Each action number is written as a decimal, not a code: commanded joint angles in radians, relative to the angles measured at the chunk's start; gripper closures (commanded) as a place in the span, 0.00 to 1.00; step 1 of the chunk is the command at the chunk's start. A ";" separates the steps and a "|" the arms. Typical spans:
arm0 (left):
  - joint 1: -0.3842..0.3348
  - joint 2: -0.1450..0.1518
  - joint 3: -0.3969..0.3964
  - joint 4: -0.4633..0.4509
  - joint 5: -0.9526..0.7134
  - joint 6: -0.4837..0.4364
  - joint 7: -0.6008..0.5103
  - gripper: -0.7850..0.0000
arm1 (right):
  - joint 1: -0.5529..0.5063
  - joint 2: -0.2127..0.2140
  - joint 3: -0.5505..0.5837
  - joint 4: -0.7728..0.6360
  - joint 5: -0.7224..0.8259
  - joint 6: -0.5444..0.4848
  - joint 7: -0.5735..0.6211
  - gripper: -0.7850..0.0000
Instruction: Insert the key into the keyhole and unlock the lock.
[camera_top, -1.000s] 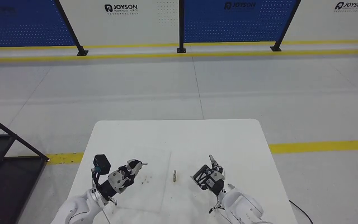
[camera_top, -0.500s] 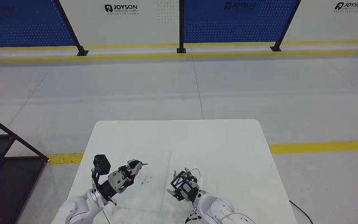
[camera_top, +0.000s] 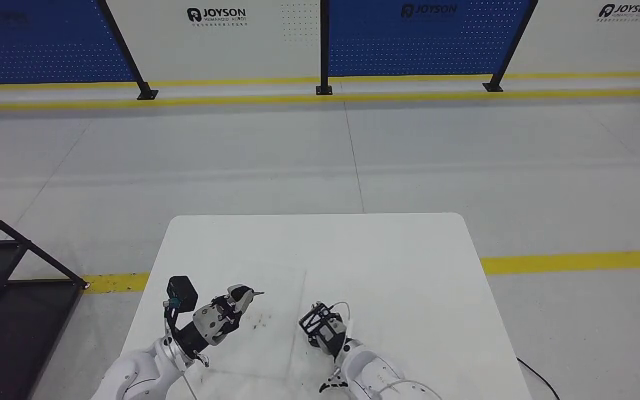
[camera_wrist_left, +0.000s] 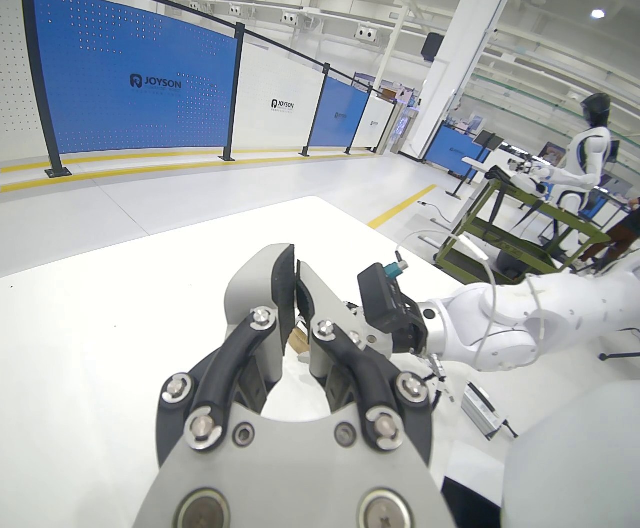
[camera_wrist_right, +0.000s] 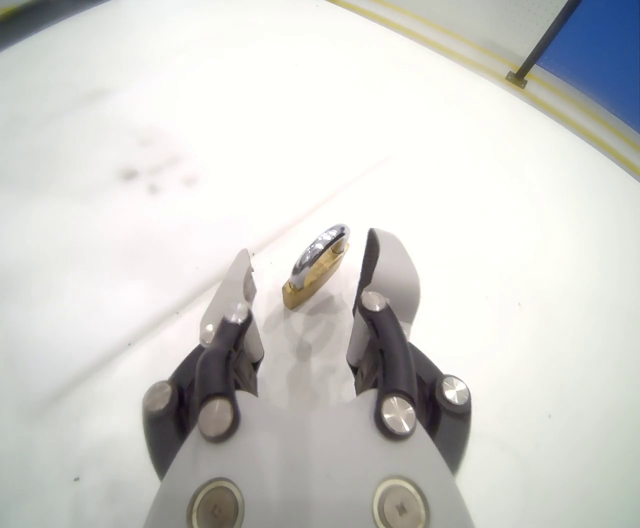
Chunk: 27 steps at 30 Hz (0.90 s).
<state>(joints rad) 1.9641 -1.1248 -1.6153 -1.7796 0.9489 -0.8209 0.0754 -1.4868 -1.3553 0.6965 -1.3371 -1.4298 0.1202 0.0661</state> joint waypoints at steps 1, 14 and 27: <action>0.000 0.000 0.000 0.000 0.000 0.000 0.000 1.00 | 0.003 -0.003 -0.004 0.007 -0.002 0.009 -0.002 0.57; 0.000 0.000 0.000 0.000 0.000 0.000 0.000 1.00 | 0.021 -0.022 -0.010 0.040 -0.009 0.033 0.006 0.85; 0.000 0.000 0.000 0.000 0.000 0.000 0.000 1.00 | -0.009 -0.002 0.091 -0.068 0.058 -0.037 -0.040 1.00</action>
<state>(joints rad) 1.9641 -1.1248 -1.6153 -1.7796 0.9489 -0.8209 0.0754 -1.4877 -1.3628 0.7605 -1.3802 -1.3995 0.1020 0.0421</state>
